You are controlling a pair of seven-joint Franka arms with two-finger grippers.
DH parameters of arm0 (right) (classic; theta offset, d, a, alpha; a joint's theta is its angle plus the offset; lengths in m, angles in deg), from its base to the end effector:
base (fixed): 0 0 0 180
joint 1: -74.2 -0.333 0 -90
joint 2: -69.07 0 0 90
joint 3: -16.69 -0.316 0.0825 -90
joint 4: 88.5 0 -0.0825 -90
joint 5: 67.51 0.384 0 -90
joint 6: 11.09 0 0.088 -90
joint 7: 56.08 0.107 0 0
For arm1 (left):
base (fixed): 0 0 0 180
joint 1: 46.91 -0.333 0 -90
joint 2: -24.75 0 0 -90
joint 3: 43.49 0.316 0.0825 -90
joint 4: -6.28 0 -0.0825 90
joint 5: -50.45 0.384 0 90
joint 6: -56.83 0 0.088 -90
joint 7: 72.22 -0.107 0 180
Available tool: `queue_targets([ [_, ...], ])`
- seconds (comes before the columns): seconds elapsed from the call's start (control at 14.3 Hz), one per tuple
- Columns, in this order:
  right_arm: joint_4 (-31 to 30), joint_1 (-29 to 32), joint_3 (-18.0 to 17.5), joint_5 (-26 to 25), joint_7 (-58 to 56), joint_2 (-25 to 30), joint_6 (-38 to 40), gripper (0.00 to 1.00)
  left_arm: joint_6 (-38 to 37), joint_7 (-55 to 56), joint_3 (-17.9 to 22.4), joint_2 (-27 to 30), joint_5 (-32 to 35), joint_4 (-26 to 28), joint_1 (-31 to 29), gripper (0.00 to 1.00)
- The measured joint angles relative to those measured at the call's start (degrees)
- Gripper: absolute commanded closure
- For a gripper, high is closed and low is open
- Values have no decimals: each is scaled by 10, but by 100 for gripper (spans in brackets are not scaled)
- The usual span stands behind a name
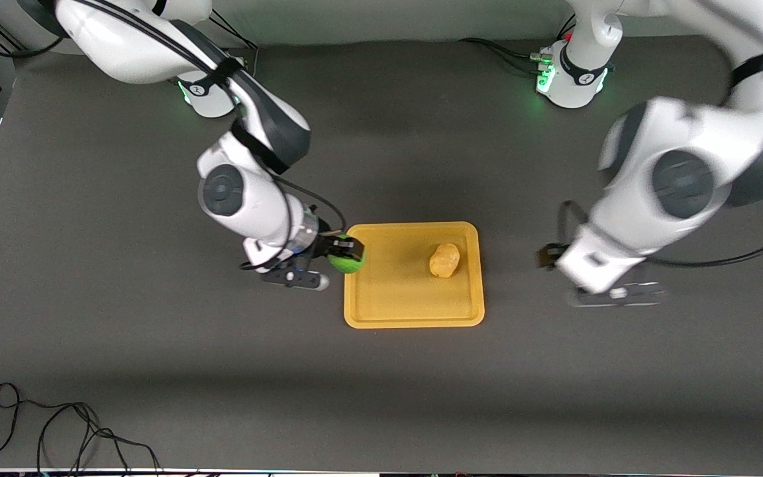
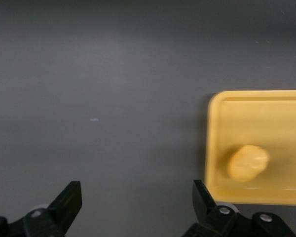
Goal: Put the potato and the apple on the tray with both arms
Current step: 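Move the apple onto the tray with the right gripper while the left gripper withdraws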
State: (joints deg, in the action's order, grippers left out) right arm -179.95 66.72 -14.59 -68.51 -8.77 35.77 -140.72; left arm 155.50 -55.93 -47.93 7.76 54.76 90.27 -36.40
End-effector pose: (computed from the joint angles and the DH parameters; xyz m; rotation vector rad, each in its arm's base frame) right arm 0.5825 0.3923 0.3497 -2.8114 0.3358 0.0886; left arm 0.6289 -0.1543 0.5091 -3.0811 -0.0208 0.0371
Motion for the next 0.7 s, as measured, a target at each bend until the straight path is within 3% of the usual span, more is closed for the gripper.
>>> queue_targets([
  [0.14,1,-17,-3,-49,50,-42,-39,76,-2,-60,1,54,-4,39,-53,0],
  [0.35,7,-32,-15,-161,135,-110,-78,76,-1,-113,2,108,-8,91,-111,0],
  [0.63,21,-42,-21,-231,202,-168,-88,76,-1,-163,2,133,-38,113,-146,0],
  [0.7,28,-44,-22,-236,208,-174,-88,60,-1,-164,1,136,-39,119,-146,0],
])
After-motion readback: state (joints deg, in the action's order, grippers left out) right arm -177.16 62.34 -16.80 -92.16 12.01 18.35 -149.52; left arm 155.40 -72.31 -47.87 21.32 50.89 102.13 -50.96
